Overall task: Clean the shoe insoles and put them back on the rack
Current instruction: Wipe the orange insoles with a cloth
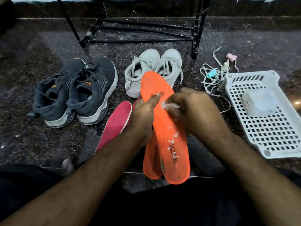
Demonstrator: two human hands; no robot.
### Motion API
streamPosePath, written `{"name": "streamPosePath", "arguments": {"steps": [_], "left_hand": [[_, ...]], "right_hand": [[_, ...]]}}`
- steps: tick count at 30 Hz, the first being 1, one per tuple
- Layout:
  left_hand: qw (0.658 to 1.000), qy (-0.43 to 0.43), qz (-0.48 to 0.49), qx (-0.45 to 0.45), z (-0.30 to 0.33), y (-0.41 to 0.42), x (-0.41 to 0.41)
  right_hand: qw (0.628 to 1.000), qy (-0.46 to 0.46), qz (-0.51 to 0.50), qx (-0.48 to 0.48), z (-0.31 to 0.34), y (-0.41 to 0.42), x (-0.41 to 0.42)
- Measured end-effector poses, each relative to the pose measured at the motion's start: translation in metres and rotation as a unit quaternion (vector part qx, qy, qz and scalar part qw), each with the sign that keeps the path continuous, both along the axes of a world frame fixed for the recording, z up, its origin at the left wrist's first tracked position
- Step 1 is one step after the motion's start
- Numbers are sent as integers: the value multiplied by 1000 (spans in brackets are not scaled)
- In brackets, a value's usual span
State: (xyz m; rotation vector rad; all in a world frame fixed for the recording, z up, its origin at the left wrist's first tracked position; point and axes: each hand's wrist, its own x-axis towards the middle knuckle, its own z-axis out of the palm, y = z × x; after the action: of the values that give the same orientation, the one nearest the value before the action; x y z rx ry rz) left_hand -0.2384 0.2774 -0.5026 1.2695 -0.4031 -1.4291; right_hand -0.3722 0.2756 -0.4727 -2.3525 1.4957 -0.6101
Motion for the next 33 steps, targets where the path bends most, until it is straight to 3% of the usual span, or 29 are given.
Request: {"name": "streamPosePath", "arguments": {"steps": [3,6,10,12,15,20,24,27,30,33], "left_hand": [[1000,4,8,6,5,-1,2],[1000,-11,10,15,3,-2,3],[999,-30,22,3,-2,-4,7],[999,-42,16,-24,-1,-3,7],[998,-58,13,-21,-1,-5,7],[994,69,-90,-7,8,-4,5],[987,8,-158,-27,1,3,-1],[983,-44,-174,-34,-5,3,1],[985,-58,-152,-48,-6,1,2],[989,-48,-130,-60,-5,1,1]], "right_hand": [[995,-16,-100,-19,3,-20,-24],[984,-118,-131,24,8,-13,-29],[961,-220,-95,135,2,-4,-22],[952,-225,-70,194,-8,-1,-15],[948,-230,-72,208,-16,-2,-8],[933,-286,-107,193,-11,-13,-21],[943,-265,-132,151,-10,-17,-31],[983,-135,-113,53,-5,-15,-29],[998,-51,-30,-17,4,-12,-23],[998,-19,54,-6,2,-9,-15]]}}
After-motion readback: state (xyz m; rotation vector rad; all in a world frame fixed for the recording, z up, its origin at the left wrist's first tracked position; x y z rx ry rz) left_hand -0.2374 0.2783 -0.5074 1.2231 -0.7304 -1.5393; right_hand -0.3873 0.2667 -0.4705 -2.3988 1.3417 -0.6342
